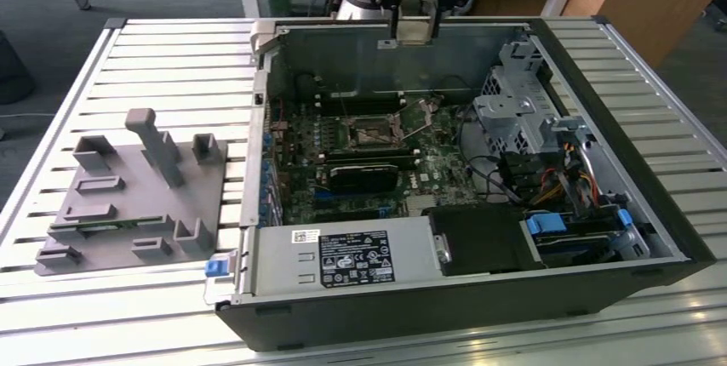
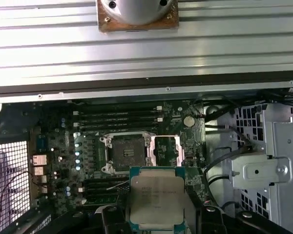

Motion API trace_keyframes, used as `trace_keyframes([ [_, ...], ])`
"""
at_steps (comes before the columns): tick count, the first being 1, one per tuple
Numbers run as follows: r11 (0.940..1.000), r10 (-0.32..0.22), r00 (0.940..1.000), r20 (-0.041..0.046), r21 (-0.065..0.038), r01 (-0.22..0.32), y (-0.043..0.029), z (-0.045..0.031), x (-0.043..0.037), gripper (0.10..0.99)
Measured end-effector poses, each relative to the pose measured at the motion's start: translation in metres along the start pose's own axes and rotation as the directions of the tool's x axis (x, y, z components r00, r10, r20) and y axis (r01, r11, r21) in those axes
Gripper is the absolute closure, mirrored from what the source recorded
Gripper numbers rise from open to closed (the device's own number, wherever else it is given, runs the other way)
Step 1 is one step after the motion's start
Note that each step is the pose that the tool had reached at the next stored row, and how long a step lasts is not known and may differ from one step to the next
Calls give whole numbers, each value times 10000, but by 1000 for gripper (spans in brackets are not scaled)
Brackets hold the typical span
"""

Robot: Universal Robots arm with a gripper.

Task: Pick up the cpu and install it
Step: 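Place the cpu into insertion slot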

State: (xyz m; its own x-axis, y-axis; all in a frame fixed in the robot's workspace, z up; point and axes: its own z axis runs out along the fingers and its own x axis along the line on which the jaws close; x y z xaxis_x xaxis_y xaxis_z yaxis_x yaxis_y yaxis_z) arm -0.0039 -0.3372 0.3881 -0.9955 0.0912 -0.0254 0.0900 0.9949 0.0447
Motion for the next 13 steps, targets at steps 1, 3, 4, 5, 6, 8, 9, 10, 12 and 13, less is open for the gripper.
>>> trace_keyframes([
  [1,9998,179,9998,8,8,-179,0,3,0,553],
  [3,9985,539,9985,25,18,-539,0,10,0,553],
  [4,9974,717,9974,33,21,-717,0,14,0,553],
  [5,9960,897,9960,41,26,-898,-1,17,0,553],
  [6,9942,1075,9942,50,30,-1075,-1,21,0,553],
  [8,9895,1448,9894,68,37,-1448,-1,29,1,553],
  [9,9867,1625,9867,76,41,-1625,-1,32,1,553],
  [10,9838,1793,9838,84,43,-1793,-1,36,2,553],
  [12,9792,2029,9792,96,48,-2029,-2,42,10,553],
  [13,9768,2141,9768,102,50,-2142,-3,44,14,553],
])
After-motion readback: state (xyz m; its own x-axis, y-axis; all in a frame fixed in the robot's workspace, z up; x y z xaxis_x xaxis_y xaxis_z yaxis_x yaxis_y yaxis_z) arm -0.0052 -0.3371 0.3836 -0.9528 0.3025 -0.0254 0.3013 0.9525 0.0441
